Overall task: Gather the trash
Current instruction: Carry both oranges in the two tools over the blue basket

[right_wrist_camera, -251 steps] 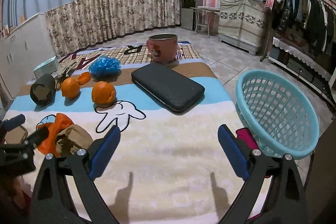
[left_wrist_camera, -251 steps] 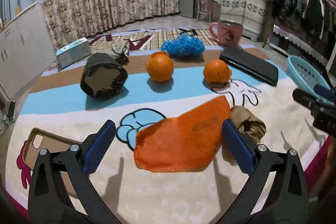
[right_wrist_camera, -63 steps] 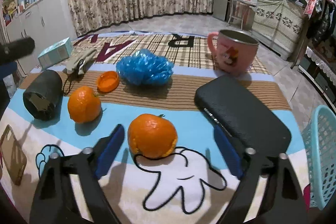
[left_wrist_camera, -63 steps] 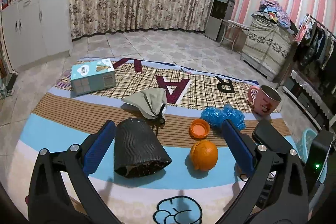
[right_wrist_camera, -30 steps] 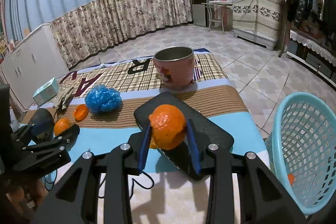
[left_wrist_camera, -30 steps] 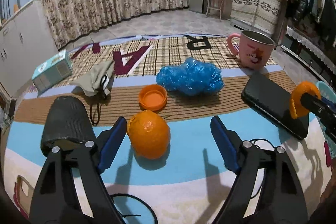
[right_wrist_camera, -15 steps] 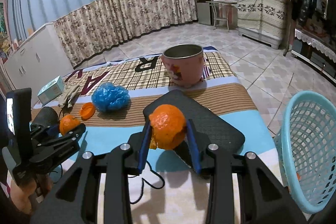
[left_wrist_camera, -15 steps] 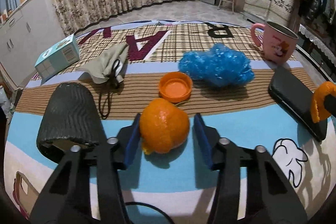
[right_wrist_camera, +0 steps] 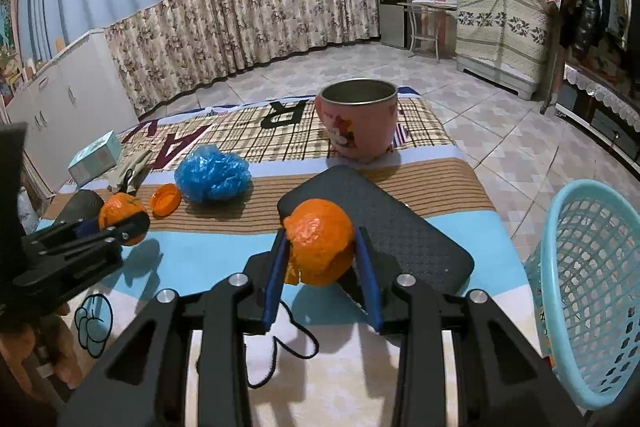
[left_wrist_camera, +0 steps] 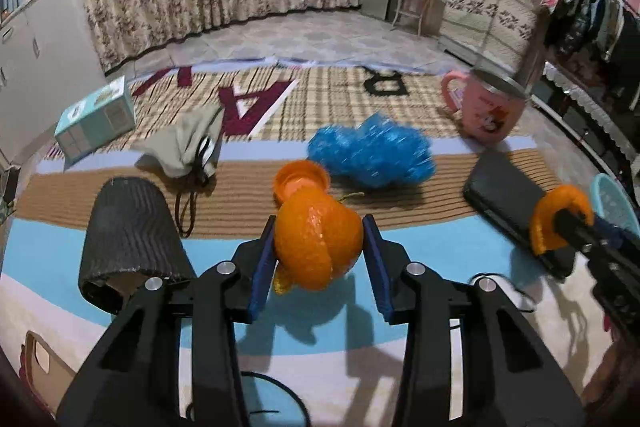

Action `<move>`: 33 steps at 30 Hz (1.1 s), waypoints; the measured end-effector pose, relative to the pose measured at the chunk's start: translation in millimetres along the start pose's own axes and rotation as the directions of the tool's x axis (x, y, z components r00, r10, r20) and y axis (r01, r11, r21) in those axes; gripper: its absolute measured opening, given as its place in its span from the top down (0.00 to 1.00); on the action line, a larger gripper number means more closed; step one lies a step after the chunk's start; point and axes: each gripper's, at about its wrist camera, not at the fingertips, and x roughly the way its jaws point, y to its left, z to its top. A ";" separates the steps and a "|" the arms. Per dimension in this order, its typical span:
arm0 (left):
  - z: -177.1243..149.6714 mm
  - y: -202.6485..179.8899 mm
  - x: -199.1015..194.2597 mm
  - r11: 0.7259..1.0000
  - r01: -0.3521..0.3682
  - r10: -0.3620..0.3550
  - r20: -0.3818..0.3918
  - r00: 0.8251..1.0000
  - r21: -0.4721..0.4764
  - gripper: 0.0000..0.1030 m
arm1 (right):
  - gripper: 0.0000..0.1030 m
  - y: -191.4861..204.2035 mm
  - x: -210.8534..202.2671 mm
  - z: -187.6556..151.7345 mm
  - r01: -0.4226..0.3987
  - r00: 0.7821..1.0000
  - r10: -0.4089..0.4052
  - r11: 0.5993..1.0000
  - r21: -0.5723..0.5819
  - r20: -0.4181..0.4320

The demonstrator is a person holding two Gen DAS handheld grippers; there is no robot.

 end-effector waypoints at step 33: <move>3.0 -212.9 -34.6 0.944 0.258 -0.274 0.054 0.960 0.208 0.61 | 0.67 -227.1 -120.3 -15.1 0.273 0.955 -0.287 0.950 0.148 0.080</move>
